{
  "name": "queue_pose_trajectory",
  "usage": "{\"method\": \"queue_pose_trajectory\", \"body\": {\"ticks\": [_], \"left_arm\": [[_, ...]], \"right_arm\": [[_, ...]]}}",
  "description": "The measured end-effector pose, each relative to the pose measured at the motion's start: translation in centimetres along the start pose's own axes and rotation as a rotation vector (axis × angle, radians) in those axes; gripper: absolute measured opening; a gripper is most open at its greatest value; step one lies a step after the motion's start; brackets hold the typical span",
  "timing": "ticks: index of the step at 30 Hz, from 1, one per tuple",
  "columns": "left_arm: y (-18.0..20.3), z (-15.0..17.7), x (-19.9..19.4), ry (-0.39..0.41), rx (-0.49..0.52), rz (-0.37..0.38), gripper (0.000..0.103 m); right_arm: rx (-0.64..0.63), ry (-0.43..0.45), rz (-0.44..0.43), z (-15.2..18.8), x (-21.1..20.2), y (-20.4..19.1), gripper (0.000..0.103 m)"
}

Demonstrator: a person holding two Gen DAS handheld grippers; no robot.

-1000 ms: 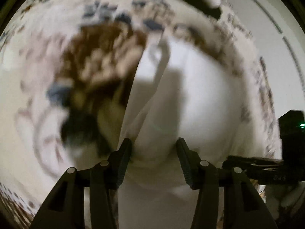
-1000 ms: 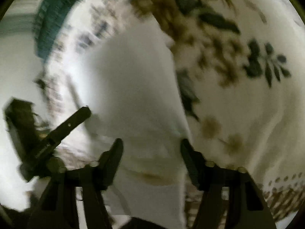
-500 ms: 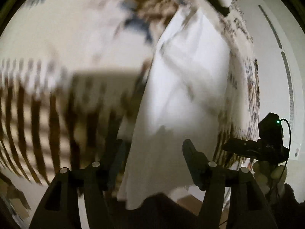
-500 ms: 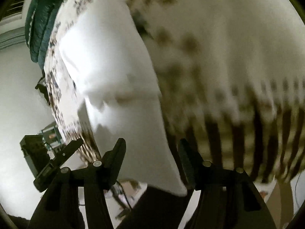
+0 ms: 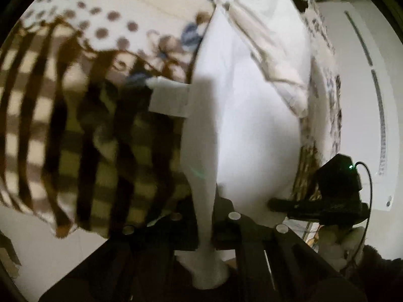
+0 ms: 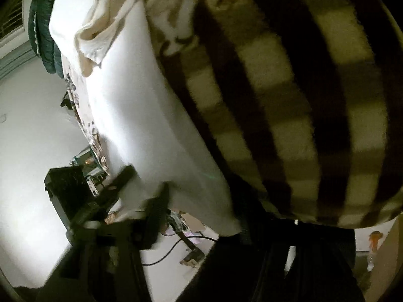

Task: Fold small clothes

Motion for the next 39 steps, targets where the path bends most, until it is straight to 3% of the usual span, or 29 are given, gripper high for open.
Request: {"method": "queue_pose_trajectory", "body": {"ticks": [6, 12, 16, 22, 25, 26, 27, 29, 34, 39], "left_arm": [[1.9, -1.0, -3.3, 0.072, -0.117, 0.111, 0.004], [6.6, -6.5, -6.0, 0.16, -0.162, 0.267, 0.004], [9.1, -13.2, -4.8, 0.207, -0.174, 0.346, 0.005], [9.9, -21.7, -0.7, 0.186, -0.18, 0.4, 0.01], [8.9, -25.0, 0.3, 0.182, -0.263, 0.502, 0.034], [8.9, -25.6, 0.3, 0.182, -0.284, 0.515, 0.042], [8.8, -26.6, 0.4, 0.181, -0.312, 0.544, 0.043], [9.1, -27.9, 0.1, 0.18, -0.319, 0.568, 0.046], [9.5, -29.6, -1.5, 0.178, -0.336, 0.605, 0.052], [8.8, -31.7, -3.0, 0.22, -0.291, 0.551, 0.053]], "right_arm": [[-0.037, 0.006, -0.11, 1.2, -2.3, -3.2, 0.004], [-0.022, 0.06, -0.283, -0.4, -7.4, -7.5, 0.004], [-0.013, 0.135, -0.352, -4.8, -11.3, -9.2, 0.004], [0.067, 0.238, -0.388, -13.6, -14.1, -9.9, 0.004], [0.143, 0.264, -0.424, -18.4, -15.6, -9.9, 0.008], [0.158, 0.268, -0.436, -19.6, -16.1, -9.8, 0.017], [0.168, 0.276, -0.444, -20.9, -16.7, -10.1, 0.035], [0.175, 0.301, -0.454, -22.6, -18.2, -10.1, 0.057], [0.165, 0.331, -0.447, -24.4, -19.5, -11.4, 0.063], [0.199, 0.357, -0.46, -25.1, -20.4, -10.8, 0.064]]}}
Point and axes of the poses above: each gripper's, at about its wrist camera, not at the fingertips, and x roughly the way its jaws point, y to its right, z to its underside, the point moved 8 cm from there along x, roughly the way its jaws point, and after that the axes turned 12 degrees about z, right-handed, at the moved point
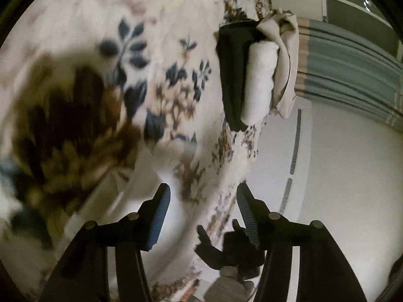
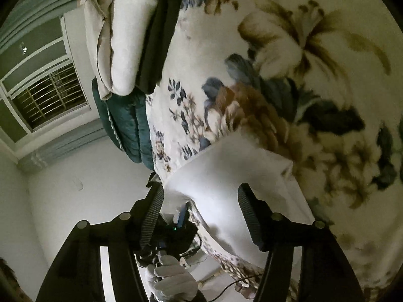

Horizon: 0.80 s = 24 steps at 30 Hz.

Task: Fold small clothes

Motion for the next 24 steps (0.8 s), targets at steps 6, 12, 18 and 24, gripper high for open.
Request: {"method": "queue_pose_trajectory", "body": {"ticks": [6, 12, 18, 24], "left_arm": [[-0.1, -0.5, 2.2, -0.117, 0.312, -0.285, 0.056], [-3.6, 1.2, 4.9, -0.243, 0.424, -0.426, 0.011], [-4.4, -0.7, 3.3, -0.181, 0.391, -0.39, 0.007], [-4.1, -0.5, 0.6, -0.171, 0.272, -0.311, 0.036]], "right_arm": [[-0.101, 0.103, 0.221, -0.7, -1.0, 0.6, 0.064], [-0.156, 0.039, 0.382, -0.4, 1.6, 3.3, 0.037], [-0.237, 0.102, 0.407, -2.1, 2.0, 0.7, 0.005], [-0.221, 0.021, 0.476, -1.8, 2.2, 1.9, 0.04]]}}
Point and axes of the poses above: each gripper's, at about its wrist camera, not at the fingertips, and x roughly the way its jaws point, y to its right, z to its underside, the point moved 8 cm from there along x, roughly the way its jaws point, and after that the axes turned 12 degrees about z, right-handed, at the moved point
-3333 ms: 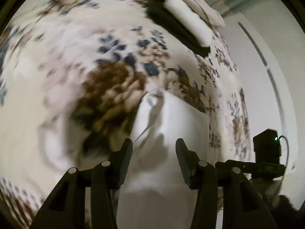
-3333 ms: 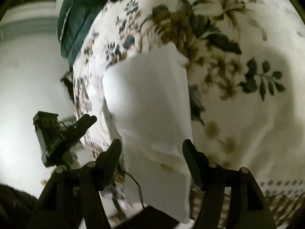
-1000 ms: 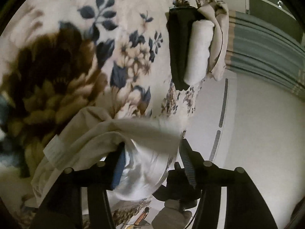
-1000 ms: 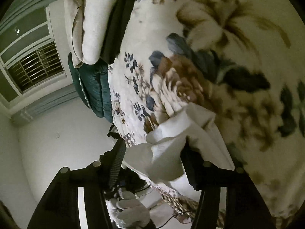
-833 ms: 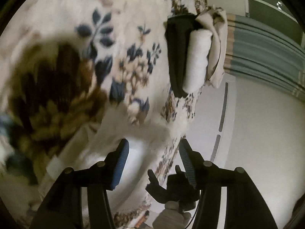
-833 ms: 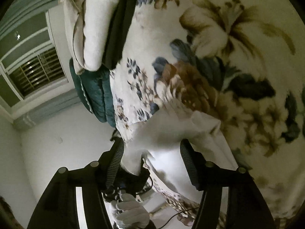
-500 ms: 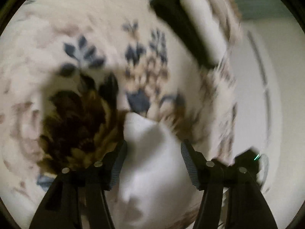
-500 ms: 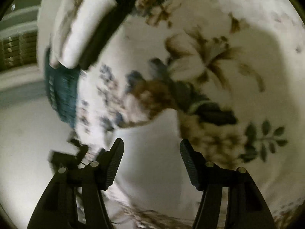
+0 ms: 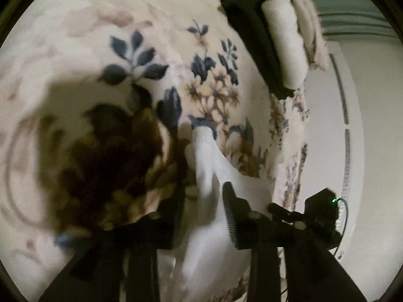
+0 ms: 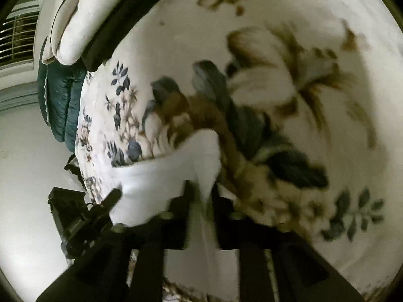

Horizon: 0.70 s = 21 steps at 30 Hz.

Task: Fold small clothes

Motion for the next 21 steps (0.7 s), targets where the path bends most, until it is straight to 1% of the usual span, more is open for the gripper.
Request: {"method": "queue_pose_trajectory", "body": {"ticks": [2, 4, 7, 9, 10, 11, 12, 14, 17, 19, 20, 21], "left_arm": [[-0.3, 1.3, -1.1, 0.017, -0.02, 0.005, 0.04], [-0.9, 3.5, -1.6, 0.009, -0.038, 0.004, 0.04], [-1.2, 5.3, -1.0, 0.012, -0.053, 0.01, 0.04], [-0.8, 5.8, -0.5, 0.033, -0.069, 0.054, 0.033], [-0.6, 5.9, -0.4, 0.045, -0.059, 0.054, 0.023], [-0.3, 6.0, -0.2, 0.051, -0.03, 0.033, 0.006], [-0.2, 6.0, -0.3, 0.056, -0.023, 0.025, 0.006], [-0.3, 5.7, -0.6, 0.079, -0.023, 0.015, 0.004], [-0.8, 5.1, -0.8, 0.067, -0.03, 0.022, 0.004], [-0.4, 5.3, -0.7, 0.024, -0.018, 0.043, 0.008], [-0.4, 5.5, -0.7, 0.012, -0.012, 0.04, 0.019], [-0.4, 5.6, -0.9, -0.002, -0.004, 0.043, 0.041]], "right_arm": [[0.009, 0.006, -0.015, 1.3, -1.2, 1.2, 0.052], [0.007, -0.009, -0.017, 3.2, -1.9, 2.5, 0.052], [0.008, -0.053, -0.048, 5.4, -1.2, 3.6, 0.052], [0.015, -0.072, -0.079, 6.4, -0.2, 3.8, 0.052], [0.03, -0.071, -0.101, 6.6, 0.1, 3.7, 0.049], [0.05, -0.068, -0.145, 6.7, 0.3, 3.3, 0.035], [0.053, -0.07, -0.165, 6.8, 0.5, 2.9, 0.02], [0.065, -0.036, -0.145, 6.7, 0.5, 2.9, 0.006], [0.116, 0.01, -0.121, 6.2, -0.1, 3.8, 0.004], [0.11, -0.007, -0.119, 6.3, 0.0, 4.2, 0.004], [0.098, -0.022, -0.125, 6.4, 0.0, 4.3, 0.005], [0.087, -0.045, -0.138, 6.5, 0.0, 4.2, 0.007]]}}
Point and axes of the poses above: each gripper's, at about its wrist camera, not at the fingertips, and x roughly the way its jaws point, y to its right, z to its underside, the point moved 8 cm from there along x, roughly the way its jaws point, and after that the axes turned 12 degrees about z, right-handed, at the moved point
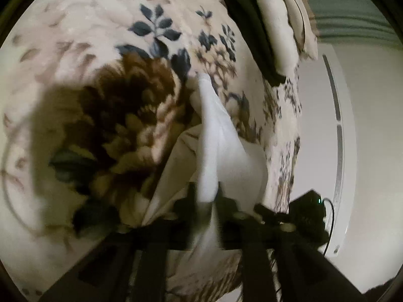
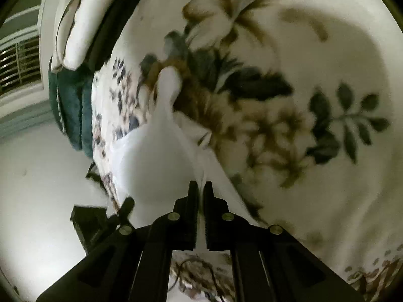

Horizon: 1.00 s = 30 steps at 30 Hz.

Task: Fold small clothes

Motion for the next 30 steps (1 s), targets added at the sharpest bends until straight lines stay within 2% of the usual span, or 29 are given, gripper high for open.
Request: {"method": "queue_pose_trajectory", "body": {"ticks": [1, 2, 3, 5, 7, 10, 11, 12, 13, 14, 17, 23, 27, 30], "left_arm": [[-0.3, 0.1, -0.2, -0.001, 0.002, 0.014, 0.053], [-0.6, 0.2, -0.3, 0.005, -0.001, 0.014, 0.068], [-1.3, 0.2, -0.3, 0.018, -0.015, 0.025, 0.069], [-2.3, 0.2, 0.7, -0.004, -0.044, 0.052, 0.068], [-3.0, 0.0, 2.6, -0.032, -0.052, 0.079, 0.068], [-2.3, -0.5, 3.9, -0.023, -0.028, 0.112, 0.064], [-1.6, -0.7, 4.2, -0.016, 0.003, 0.116, 0.043], [-1.1, -0.7, 4.3, -0.025, 0.028, 0.104, 0.02], [-0.8, -0.6, 4.3, -0.025, 0.041, 0.09, 0.016], [-0.3, -0.7, 4.0, -0.018, 0.057, 0.081, 0.016], [1.0, -0.8, 3.4, -0.02, 0.074, 0.064, 0.015], [5.9, -2.6, 1.8, -0.02, 0.127, 0.05, 0.015], [11.7, -5.8, 0.9, -0.002, 0.209, 0.036, 0.015], [16.1, -9.3, 0.8, 0.023, 0.277, 0.012, 0.015]], "right_arm": [[0.002, -0.019, -0.011, 0.0, -0.1, 0.2, 0.011], [-0.002, -0.027, -0.016, -0.1, -0.1, 0.3, 0.032], [-0.014, -0.021, -0.014, -0.3, -0.3, 0.6, 0.062], [-0.04, -0.021, -0.03, -0.6, -0.1, 0.7, 0.08], [-0.07, -0.078, -0.069, -0.4, 1.3, 0.7, 0.08], [-0.102, -0.148, -0.129, -0.5, 4.0, 0.4, 0.08], [-0.111, -0.154, -0.139, -0.6, 4.6, 0.1, 0.08], [-0.12, -0.146, -0.152, -0.7, 4.9, -0.2, 0.069], [-0.129, -0.139, -0.163, -0.7, 5.1, -0.6, 0.055], [-0.141, -0.137, -0.165, -0.6, 5.2, -1.0, 0.03], [-0.154, -0.105, -0.154, -0.3, 4.5, -2.1, 0.016], [-0.199, -0.047, -0.122, 0.3, 0.0, -5.6, 0.014], [-0.23, 0.003, -0.139, -0.8, -4.8, -9.4, 0.014], [-0.253, 0.047, -0.155, -2.9, -8.3, -12.8, 0.014]]}}
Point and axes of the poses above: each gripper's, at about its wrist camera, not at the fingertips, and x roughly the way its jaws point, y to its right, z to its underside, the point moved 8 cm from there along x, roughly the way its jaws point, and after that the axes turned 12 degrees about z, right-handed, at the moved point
